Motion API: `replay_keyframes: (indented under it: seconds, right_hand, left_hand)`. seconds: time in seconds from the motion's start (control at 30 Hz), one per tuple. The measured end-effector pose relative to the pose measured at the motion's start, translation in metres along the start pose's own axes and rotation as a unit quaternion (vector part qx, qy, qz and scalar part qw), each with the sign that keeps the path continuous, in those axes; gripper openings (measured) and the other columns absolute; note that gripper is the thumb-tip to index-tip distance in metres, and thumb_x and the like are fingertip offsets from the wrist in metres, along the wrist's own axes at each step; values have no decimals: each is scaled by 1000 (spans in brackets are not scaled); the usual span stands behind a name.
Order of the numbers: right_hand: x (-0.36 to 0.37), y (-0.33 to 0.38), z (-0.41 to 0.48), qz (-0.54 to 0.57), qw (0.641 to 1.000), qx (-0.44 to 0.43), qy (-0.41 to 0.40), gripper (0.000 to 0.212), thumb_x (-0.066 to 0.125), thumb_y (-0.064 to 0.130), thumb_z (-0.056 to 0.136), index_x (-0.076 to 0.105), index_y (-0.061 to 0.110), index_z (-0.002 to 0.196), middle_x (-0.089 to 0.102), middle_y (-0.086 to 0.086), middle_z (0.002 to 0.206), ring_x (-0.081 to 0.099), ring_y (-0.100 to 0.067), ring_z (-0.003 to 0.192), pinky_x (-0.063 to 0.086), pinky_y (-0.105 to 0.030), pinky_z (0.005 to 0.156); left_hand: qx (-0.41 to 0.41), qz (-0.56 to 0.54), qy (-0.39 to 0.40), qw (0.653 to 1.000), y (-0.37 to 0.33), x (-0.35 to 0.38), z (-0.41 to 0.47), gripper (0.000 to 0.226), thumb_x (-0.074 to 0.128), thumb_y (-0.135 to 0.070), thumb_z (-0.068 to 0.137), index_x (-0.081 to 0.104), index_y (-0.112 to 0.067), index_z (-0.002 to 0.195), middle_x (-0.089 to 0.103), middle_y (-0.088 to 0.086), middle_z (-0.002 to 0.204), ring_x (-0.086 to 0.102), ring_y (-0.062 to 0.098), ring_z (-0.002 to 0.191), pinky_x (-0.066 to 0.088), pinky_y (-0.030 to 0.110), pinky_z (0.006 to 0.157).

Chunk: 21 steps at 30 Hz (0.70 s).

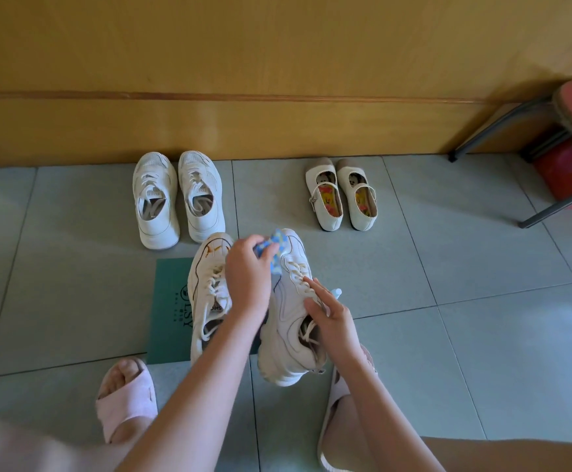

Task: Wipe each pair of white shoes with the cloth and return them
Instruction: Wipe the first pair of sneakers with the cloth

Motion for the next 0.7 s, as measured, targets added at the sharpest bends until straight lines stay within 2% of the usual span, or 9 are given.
replay_keyframes:
  seconds: [0.03,0.1,0.17,0.23,0.3,0.4,0.5,0.6,0.7]
  right_hand:
    - [0,0,0,1,1000,0,0,41,53,16,95,54,54,110,50,15,138,49,-7,124,42,-23,98]
    - [-2,-2,0,3,1000,3,1,41,52,17,95,53,55,110,50,14,138,49,-8,124,44,-26,99]
    - [-2,-3,1,5,1000,6,3,40,52,18,95,53,53,113,50,15,138,49,-9,124,45,-28,99]
    - [-1,-3,1,5,1000,5,6,38,52,18,95,54,47,119,49,15,139,48,-8,125,44,-23,96]
    - [-1,-3,1,3,1000,4,7,37,52,17,95,54,40,125,47,16,140,47,-5,125,41,-13,89]
    - [-3,-3,1,4,1000,10,8,37,52,18,95,54,38,126,46,18,140,47,-3,122,42,-9,81]
    - [-1,-2,2,-4,1000,6,10,36,52,19,95,53,46,120,45,19,140,47,-2,121,41,-13,87]
    - [2,-3,4,-37,999,1,11,37,53,21,94,54,48,119,44,20,141,46,-1,123,39,-21,94]
    - [1,-2,4,-21,1000,2,14,37,53,19,94,55,47,118,45,20,140,48,-1,123,39,-17,92]
  left_hand:
    - [9,-10,-1,1000,-8,0,15,21,67,-28,84,67,-9,92,64,5,86,59,21,76,52,40,64]
    - [41,3,17,999,-26,4,42,16,68,-24,82,68,-11,92,65,7,89,59,23,81,50,37,68]
    - [70,41,69,994,-35,18,56,15,68,-21,81,70,-12,93,66,8,93,60,23,84,47,35,69]
    - [90,92,136,982,-33,38,57,16,68,-22,82,70,-14,95,64,7,97,59,23,86,46,34,69]
    - [109,132,167,971,-27,51,52,17,67,-24,84,70,-18,99,61,4,101,58,22,89,44,31,67]
    - [124,135,173,968,-26,53,50,19,66,-25,85,71,-19,102,61,3,102,57,20,89,40,27,64]
    - [120,149,171,967,-24,49,49,21,66,-27,85,70,-17,103,61,7,100,57,22,87,40,28,65]
    - [90,140,130,978,-15,39,41,24,65,-27,86,69,-14,106,64,7,101,58,23,91,38,27,66]
    - [74,113,85,987,-8,28,18,23,63,-27,87,68,-14,105,64,5,99,57,21,90,36,25,68]
Point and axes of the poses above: each hand's wrist, its own z-axis towards the middle knuckle, its own x-axis out of the palm, y = z × x, the point moved 10 cm from there along z, towards the middle knuckle
